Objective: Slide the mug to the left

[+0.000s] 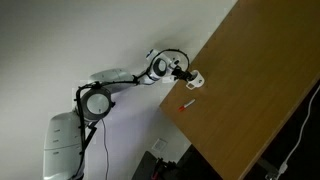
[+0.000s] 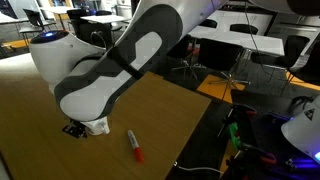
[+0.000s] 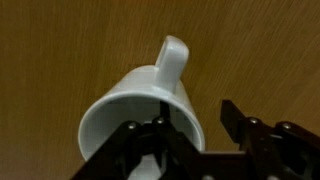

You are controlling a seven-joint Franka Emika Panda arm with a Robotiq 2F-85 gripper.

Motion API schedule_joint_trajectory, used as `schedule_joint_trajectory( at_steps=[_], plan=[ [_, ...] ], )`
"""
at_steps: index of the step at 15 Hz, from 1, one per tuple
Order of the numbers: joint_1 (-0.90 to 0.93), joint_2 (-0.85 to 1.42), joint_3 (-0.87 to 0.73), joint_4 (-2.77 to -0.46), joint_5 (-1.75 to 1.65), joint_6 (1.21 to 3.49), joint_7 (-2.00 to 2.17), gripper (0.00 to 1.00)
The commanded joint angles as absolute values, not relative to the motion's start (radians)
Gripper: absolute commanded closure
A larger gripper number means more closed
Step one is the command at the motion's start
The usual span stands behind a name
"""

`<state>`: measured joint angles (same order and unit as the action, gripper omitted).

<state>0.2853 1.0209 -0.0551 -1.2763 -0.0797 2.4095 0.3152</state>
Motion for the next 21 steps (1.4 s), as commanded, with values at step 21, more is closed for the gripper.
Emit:
schedule_joint_trajectory(
  at_steps=[21],
  plan=[
    [0.288, 0.500, -0.049, -1.828, -0.098, 2.482, 0.336, 0.00]
  ],
)
